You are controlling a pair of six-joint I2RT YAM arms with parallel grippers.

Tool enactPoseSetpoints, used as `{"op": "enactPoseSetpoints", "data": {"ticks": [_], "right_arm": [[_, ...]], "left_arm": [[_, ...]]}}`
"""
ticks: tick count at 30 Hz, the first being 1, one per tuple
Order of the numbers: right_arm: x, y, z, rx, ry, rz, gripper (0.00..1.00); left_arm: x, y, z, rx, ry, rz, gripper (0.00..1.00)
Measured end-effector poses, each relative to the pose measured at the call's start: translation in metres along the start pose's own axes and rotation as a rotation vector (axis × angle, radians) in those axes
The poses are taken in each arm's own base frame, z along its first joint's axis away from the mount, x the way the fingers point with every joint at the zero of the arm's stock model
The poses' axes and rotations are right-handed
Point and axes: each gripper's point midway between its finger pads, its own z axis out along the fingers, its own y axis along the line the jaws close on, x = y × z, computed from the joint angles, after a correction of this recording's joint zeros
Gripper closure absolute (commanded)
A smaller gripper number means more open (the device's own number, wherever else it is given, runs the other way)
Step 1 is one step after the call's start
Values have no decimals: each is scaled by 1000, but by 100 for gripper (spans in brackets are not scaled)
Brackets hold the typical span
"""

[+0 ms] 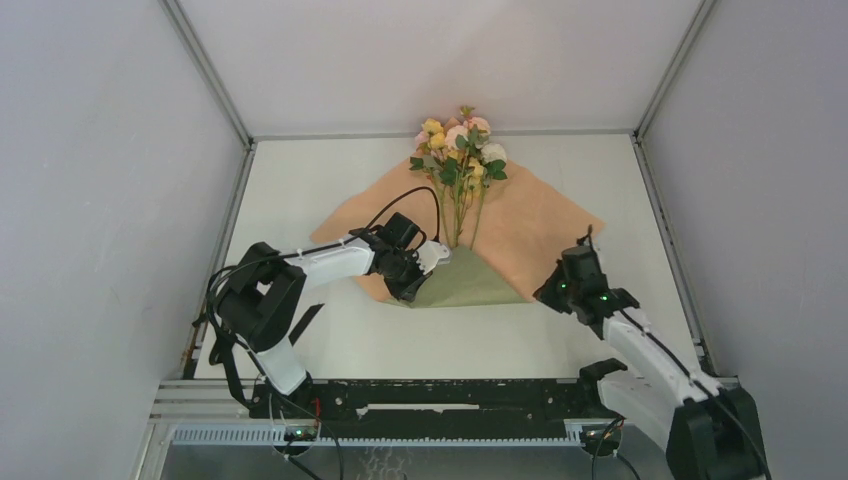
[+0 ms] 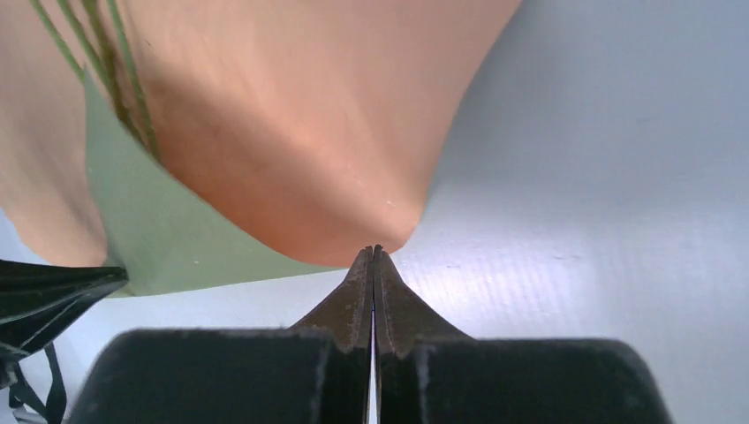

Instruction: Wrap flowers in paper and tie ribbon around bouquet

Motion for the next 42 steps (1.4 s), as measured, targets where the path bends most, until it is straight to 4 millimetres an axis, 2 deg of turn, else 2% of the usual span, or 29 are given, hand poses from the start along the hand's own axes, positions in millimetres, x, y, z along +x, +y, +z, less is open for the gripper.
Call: {"op": "enactPoseSetpoints", "data": {"ticks": [4, 6, 9, 14, 20, 23, 26, 29, 31, 42], "right_arm": [[-22, -4, -28, -33, -98, 5, 100], [-26, 8, -38, -89, -107, -8, 100], [-20, 40, -46, -215, -72, -67, 100], [18, 102, -37, -363, 90, -234, 100], [42, 164, -10, -466, 200, -339, 100], [51, 185, 6, -513, 235, -359, 100], [60, 186, 32, -487, 290, -348, 100], [71, 167, 61, -404, 360, -312, 100], [76, 151, 72, -356, 397, -283, 100], [78, 146, 72, -350, 415, -264, 100]], "left_arm": [[0, 0, 0, 1, 0, -1, 85], [0, 0, 0, 2, 0, -1, 85], [0, 0, 0, 2, 1, -2, 85], [0, 0, 0, 3, 2, -2, 85], [1, 0, 0, 1, 2, -11, 86], [1, 1, 0, -7, 5, -23, 85], [4, 3, -2, -22, 22, -28, 83], [11, 5, -7, -39, 48, -21, 81], [16, 5, -9, -45, 64, -8, 81], [61, 13, -30, -146, 163, 38, 80]]}}
